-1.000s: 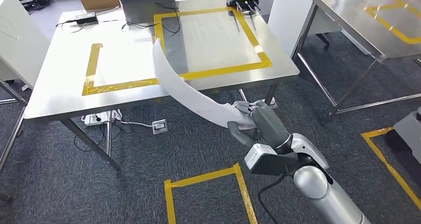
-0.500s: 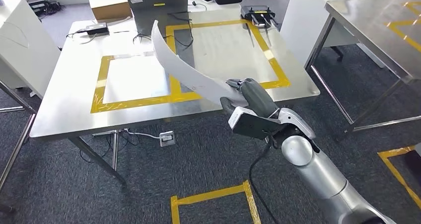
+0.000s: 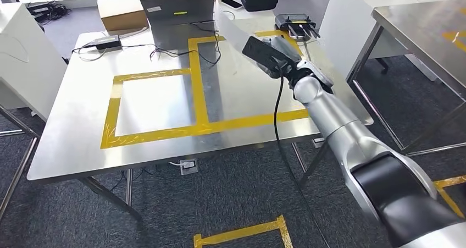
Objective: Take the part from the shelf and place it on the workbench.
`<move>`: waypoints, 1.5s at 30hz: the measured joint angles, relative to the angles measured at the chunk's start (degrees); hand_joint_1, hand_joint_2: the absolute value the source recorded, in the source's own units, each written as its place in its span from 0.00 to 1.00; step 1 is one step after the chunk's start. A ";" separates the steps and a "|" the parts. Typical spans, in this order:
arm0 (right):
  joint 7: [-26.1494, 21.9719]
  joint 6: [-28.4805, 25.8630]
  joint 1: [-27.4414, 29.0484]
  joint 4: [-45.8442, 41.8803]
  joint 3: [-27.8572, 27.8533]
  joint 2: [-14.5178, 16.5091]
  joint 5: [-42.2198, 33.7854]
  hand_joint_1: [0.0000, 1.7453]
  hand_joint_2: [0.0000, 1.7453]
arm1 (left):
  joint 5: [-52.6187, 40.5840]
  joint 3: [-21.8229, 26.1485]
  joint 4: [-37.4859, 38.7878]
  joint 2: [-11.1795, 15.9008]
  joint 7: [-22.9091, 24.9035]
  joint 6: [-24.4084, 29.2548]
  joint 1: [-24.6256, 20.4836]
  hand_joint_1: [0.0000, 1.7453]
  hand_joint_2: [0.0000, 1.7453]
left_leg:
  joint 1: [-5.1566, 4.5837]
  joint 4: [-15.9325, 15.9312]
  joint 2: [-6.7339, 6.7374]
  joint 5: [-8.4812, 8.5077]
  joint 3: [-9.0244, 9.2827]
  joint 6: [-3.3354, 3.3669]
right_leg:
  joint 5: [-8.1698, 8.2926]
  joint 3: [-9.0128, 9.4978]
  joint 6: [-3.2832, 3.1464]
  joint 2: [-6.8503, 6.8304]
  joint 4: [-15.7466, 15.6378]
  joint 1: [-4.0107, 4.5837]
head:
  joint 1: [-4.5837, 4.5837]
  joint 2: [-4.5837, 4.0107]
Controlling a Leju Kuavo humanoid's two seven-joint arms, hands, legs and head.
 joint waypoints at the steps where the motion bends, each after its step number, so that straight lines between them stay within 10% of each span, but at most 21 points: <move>1: 0.53 -0.19 -1.41 2.73 0.01 0.00 -0.18 1.00 1.00 | -0.03 -0.09 -0.01 -0.02 -0.06 -0.03 -0.08 0.00 1.00 | 0.03 -0.19 -0.12 0.01 0.35 0.48 | 0.05 0.09 0.33 -0.11 0.40 -0.07 | 0.15 0.00; 5: 3.49 -2.20 -4.84 11.86 0.00 -0.15 0.91 1.00 1.00 | 0.13 -0.20 -0.01 -0.08 -0.08 -0.24 -0.36 0.00 1.00 | 0.18 -1.18 -0.49 -1.19 2.58 1.89 | -1.28 -5.68 1.28 -0.50 9.73 -0.19 | 0.38 0.00; 7: 4.75 -3.29 -4.82 14.98 -0.01 -0.35 1.61 0.50 0.50 | 0.16 -0.20 -0.01 -0.07 0.50 -0.27 -0.34 0.00 1.00 | 0.03 -1.33 -0.70 -2.25 3.79 2.09 | -3.78 -10.09 1.55 -0.53 14.36 -0.18 | 0.39 -0.01; 9: 5.21 -3.89 -4.34 17.16 -0.01 -0.51 1.74 0.00 0.00 | 0.16 -0.19 0.01 -0.06 1.02 -0.28 -0.24 0.00 1.00 | -0.18 -1.33 -0.80 -3.51 5.30 2.07 | -2.65 -11.73 1.25 -0.55 12.70 -0.06 | 0.41 0.00; 11: 5.21 -4.18 -4.04 18.79 0.00 -0.68 1.74 0.00 0.00 | 0.37 -0.19 0.08 -0.18 1.35 -0.17 -0.15 0.00 1.00 | -0.43 -1.33 -0.82 -4.81 6.98 1.93 | 3.68 -10.82 0.11 -0.66 5.45 0.42 | 0.40 0.00; 13: 5.15 -4.21 -3.97 20.07 0.00 -0.90 1.76 0.00 0.00 | 0.80 -0.17 0.19 -0.30 1.64 0.12 -0.12 0.00 0.50 | -0.60 -1.36 -0.90 -5.92 7.87 1.51 | 8.64 -9.81 -0.95 -0.77 -0.25 1.16 | 0.44 0.00; 15: 4.92 -4.20 -3.87 20.76 0.00 -1.04 1.85 0.00 0.00 | 1.13 -0.15 0.25 -0.28 1.74 0.52 -0.06 0.00 0.00 | -0.66 -1.33 -0.90 -6.37 8.31 0.90 | 9.34 -9.36 -1.42 -0.69 -1.61 1.52 | 0.53 -0.01; 18: 3.83 -4.20 -3.90 21.06 -0.01 -1.03 2.00 0.00 0.00 | 1.23 -0.12 0.29 -0.14 1.97 1.00 0.02 0.00 0.00 | -0.73 0.75 -0.77 -7.20 7.75 0.16 | 9.14 -7.77 -2.28 -0.57 -2.45 1.02 | 0.50 0.00; 23: 0.54 -3.15 -3.93 21.14 -0.01 -0.59 1.19 0.00 0.00 | 1.19 -0.12 0.32 0.28 1.73 0.95 0.09 0.00 0.00 | -0.49 13.27 -0.76 -11.61 -0.26 -0.93 | 7.82 -6.51 -2.95 -0.48 -2.15 0.79 | 0.41 0.00; 27: -5.77 -0.47 -4.16 19.86 -0.28 -0.36 -2.62 0.00 0.00 | 0.95 -0.12 0.33 0.49 1.73 0.99 0.11 0.00 0.00 | -0.36 2.29 -0.78 -4.24 2.54 -1.08 | 7.00 -6.11 -2.23 -0.26 -1.01 0.50 | 0.39 -0.01; 32: -11.77 6.40 -4.31 10.54 -2.01 -0.72 -12.76 0.00 0.00 | 1.28 -0.07 0.35 0.46 1.79 1.74 0.62 0.00 0.00 | -0.56 -0.81 -0.67 -2.01 3.34 1.16 | 6.70 -7.10 -0.75 0.02 -0.15 0.57 | 0.41 0.00; 38: -14.25 6.77 -1.15 -9.65 -3.25 -4.95 -25.52 0.00 0.00 | 2.48 0.58 0.39 -0.17 2.08 3.63 1.01 0.00 0.00 | -0.32 -1.23 -0.64 -0.22 1.72 2.43 | -3.58 -11.22 0.81 -0.53 14.99 0.06 | 0.73 0.00; 43: -19.10 3.98 9.28 -28.47 -6.88 -8.07 -31.23 0.00 0.00 | 2.51 1.48 0.41 -1.74 2.92 4.64 1.20 0.00 0.00 | -0.26 -1.33 -0.71 1.57 0.19 1.64 | 0.35 -0.24 0.38 -1.12 0.77 0.27 | 0.70 0.00; 45: -19.91 3.47 11.66 -32.19 -7.84 -8.30 -31.58 0.00 0.00 | 2.04 1.50 0.41 -2.06 3.30 4.63 1.23 0.00 0.00 | -0.26 -1.51 -0.73 1.97 0.19 1.22 | 0.64 0.94 0.27 -1.27 -1.00 0.60 | 0.63 0.00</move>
